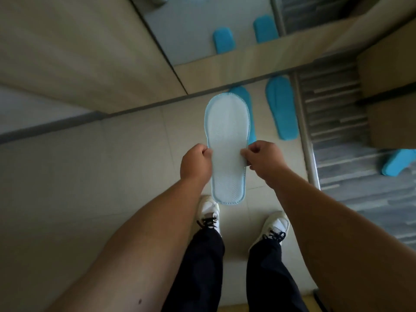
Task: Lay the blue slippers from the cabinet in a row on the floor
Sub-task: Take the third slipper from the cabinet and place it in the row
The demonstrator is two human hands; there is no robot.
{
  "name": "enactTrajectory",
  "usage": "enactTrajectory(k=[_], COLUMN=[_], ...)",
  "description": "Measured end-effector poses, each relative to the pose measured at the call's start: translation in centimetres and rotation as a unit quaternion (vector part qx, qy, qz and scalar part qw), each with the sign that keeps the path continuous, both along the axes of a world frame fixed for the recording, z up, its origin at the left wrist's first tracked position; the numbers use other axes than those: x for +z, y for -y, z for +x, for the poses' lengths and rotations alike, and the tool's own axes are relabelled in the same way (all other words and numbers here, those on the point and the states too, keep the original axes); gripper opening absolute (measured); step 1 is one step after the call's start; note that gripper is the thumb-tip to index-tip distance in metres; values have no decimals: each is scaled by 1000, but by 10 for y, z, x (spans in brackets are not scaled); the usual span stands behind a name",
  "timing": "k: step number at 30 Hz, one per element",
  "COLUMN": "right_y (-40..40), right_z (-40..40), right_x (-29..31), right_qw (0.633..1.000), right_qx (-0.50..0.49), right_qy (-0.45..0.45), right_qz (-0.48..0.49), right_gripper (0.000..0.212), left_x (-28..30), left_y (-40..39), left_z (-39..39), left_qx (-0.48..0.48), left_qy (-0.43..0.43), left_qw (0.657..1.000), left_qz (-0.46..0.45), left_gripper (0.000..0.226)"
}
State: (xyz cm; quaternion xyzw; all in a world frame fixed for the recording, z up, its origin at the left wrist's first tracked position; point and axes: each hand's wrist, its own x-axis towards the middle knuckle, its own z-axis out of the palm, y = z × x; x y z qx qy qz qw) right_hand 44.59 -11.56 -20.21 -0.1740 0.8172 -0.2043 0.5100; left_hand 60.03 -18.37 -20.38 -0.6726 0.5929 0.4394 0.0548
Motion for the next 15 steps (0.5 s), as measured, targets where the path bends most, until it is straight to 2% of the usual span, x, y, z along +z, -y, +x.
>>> enactTrajectory(k=[6,12,15], right_y=[43,66,75], right_z=[59,88,103], right_x=[-16,-34,-40], right_qw=[998,995,996], right_qx=[39,55,61], right_qy=[39,79,70], right_qz=[-9,-8,-15], right_gripper=[15,13,14], left_x=[-14,-30,-38], left_y=[25,34,38], left_z=[66,100,112], left_qx=[72,122,133], left_qy=[5,17,41], left_qw=[997,991,989], left_qz=[-23,-43,-59], left_gripper=[24,24,23])
